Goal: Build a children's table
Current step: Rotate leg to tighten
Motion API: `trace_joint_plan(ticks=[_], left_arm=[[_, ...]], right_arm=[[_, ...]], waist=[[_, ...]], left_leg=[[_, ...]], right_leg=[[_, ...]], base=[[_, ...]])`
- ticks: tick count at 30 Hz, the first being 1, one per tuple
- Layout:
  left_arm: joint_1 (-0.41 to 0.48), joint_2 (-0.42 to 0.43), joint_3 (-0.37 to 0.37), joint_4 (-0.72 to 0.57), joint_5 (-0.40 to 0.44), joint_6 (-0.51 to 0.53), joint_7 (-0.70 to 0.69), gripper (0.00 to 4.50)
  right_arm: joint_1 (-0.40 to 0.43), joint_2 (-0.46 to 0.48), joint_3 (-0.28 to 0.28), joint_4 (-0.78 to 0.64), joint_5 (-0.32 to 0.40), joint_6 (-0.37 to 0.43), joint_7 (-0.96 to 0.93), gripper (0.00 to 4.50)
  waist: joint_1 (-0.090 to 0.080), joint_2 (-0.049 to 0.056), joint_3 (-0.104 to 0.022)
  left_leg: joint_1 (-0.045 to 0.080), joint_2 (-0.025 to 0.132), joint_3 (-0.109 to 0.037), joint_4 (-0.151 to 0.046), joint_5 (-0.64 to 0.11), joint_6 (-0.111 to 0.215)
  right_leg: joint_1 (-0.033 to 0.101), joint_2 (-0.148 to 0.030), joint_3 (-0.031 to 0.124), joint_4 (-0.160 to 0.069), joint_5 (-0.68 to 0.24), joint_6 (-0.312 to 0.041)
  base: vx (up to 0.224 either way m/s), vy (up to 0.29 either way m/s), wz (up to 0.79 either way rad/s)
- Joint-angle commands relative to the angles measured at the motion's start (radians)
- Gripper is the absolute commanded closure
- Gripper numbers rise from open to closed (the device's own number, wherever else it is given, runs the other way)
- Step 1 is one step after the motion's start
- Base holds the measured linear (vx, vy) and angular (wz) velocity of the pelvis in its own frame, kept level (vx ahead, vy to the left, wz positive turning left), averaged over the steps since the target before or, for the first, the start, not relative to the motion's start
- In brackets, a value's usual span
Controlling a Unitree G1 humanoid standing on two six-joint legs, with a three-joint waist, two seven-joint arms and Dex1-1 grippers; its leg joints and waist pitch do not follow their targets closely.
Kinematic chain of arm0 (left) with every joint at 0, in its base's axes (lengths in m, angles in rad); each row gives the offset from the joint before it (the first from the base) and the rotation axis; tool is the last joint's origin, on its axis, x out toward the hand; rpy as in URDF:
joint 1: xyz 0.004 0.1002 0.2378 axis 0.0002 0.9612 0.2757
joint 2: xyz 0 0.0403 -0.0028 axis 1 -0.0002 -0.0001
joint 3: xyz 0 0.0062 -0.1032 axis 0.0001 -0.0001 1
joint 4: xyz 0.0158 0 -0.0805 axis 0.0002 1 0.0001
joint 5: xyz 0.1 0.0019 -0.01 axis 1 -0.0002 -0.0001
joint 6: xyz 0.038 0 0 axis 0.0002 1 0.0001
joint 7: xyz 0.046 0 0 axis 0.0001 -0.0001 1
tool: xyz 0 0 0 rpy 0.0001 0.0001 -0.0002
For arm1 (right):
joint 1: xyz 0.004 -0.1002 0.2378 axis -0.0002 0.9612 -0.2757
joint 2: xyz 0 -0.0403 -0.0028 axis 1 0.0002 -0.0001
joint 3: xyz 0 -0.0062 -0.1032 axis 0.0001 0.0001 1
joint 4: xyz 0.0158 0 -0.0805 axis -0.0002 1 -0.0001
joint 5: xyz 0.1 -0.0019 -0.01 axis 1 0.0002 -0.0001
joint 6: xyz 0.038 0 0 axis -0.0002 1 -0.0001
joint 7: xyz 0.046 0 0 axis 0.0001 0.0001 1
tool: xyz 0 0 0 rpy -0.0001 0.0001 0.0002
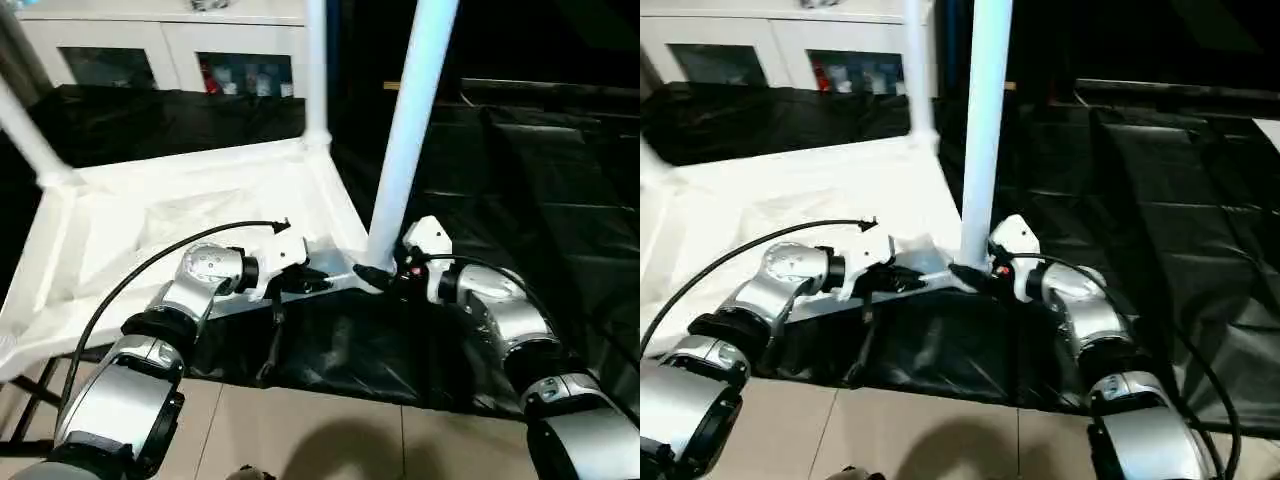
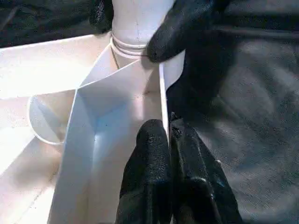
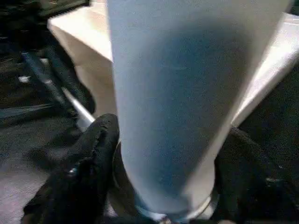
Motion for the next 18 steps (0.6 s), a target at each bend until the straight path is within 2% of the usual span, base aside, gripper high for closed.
trace_joint_plan(ticks=[1,4,14,18], left_arm=[[0.009,0.017,-0.018,0.003,0.013,-0.008,-0.046,4.50],[0.005,0.018,-0.015,0.008,0.011,-0.007,-0.057,4.50],[-0.008,0.022,-0.008,0.029,-0.001,-0.001,-0.087,4.50],[-0.016,0.004,-0.012,0.038,0.023,0.028,0.005,4.50]], right_arm=[[-0.018,-0.011,-0.002,-0.031,0.035,0.021,0.088,1.64],[-0.019,-0.013,0.001,-0.026,0.036,0.027,0.122,1.83],[-0.028,0.005,0.000,0.014,0.043,0.042,0.161,1.89],[-0.010,0.037,-0.021,0.018,0.045,0.068,0.078,1.89]], waist=[[0.003,-0.015,-0.069],[0.007,-0.014,-0.071],[0.014,-0.011,-0.071],[0.015,-0.014,-0.070]], left_leg=[[0.015,0.043,-0.003,-0.059,-0.163,0.128],[0.015,0.044,-0.001,-0.056,-0.147,0.137],[0.020,0.047,0.006,-0.056,-0.164,0.106],[0.020,0.047,0.007,-0.056,-0.156,0.108]], right_leg=[[0.056,-0.055,0.049,-0.058,-0.026,-0.298],[0.056,-0.055,0.048,-0.055,-0.001,-0.305],[0.053,-0.055,0.048,-0.056,-0.037,-0.292],[0.052,-0.054,0.048,-0.055,-0.024,-0.294]], base=[[0.000,0.000,0.00],[0.000,0.000,0.00],[0.000,0.000,0.00],[0.000,0.000,0.00]])
